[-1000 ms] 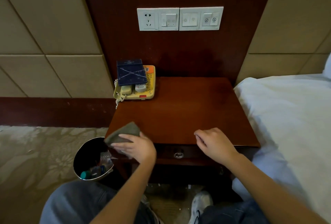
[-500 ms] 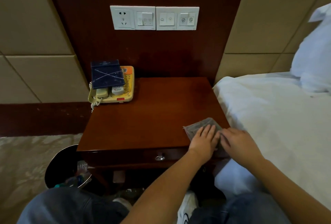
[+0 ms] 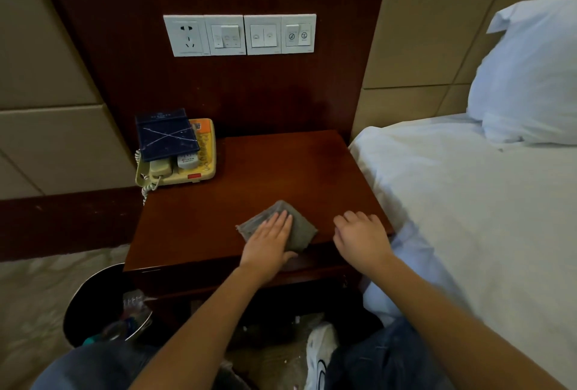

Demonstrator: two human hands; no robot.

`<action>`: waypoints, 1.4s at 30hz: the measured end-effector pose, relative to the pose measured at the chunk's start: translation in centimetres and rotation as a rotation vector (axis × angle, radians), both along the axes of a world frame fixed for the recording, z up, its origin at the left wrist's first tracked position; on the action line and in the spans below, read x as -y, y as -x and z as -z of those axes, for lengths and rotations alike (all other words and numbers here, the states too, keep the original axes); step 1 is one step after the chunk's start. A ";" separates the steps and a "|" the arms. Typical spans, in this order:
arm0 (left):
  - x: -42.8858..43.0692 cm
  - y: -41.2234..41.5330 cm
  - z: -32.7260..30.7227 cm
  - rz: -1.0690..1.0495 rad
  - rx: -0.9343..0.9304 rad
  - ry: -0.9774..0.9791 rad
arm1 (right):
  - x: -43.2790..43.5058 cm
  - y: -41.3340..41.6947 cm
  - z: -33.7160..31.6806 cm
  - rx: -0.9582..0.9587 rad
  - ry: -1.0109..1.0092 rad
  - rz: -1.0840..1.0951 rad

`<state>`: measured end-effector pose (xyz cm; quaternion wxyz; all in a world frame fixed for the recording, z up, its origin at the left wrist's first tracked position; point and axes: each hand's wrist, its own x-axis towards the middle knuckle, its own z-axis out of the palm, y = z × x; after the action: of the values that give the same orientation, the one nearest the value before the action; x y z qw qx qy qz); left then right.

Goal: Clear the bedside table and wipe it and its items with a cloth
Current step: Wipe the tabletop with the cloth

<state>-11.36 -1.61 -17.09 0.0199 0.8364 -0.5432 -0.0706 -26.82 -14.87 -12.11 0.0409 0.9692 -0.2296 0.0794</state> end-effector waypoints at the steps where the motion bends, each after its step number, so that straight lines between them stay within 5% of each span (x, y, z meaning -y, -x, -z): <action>1: -0.8 -0.4 0.1 -0.015 0.006 0.002 | -0.1 0.1 -0.1 0.021 0.005 -0.016; 5: -3.7 -1.6 0.0 -0.071 0.021 0.001 | 0.6 1.9 0.0 0.073 -0.058 0.045; 12: -2.9 -0.6 0.3 -0.035 0.163 -0.012 | 1.7 5.0 1.4 0.443 -0.418 0.260; 28: 19.4 11.8 0.2 0.514 0.283 -0.042 | 3.2 8.9 7.1 0.790 -0.686 0.617; 36: 17.3 12.0 -1.0 0.769 0.782 -0.173 | 3.0 9.0 7.5 0.765 -0.714 0.591; 40: 13.0 12.0 0.3 0.987 1.196 -0.570 | 2.1 9.0 7.9 0.647 -0.675 0.508; 42: 10.8 11.0 0.0 1.115 1.252 -0.742 | 1.8 9.3 8.0 0.596 -0.670 0.474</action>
<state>-22.32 -12.38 -17.07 -0.5850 0.2913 -0.7223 0.2263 -36.10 -16.65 -20.07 -0.3229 0.7855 -0.4576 0.2631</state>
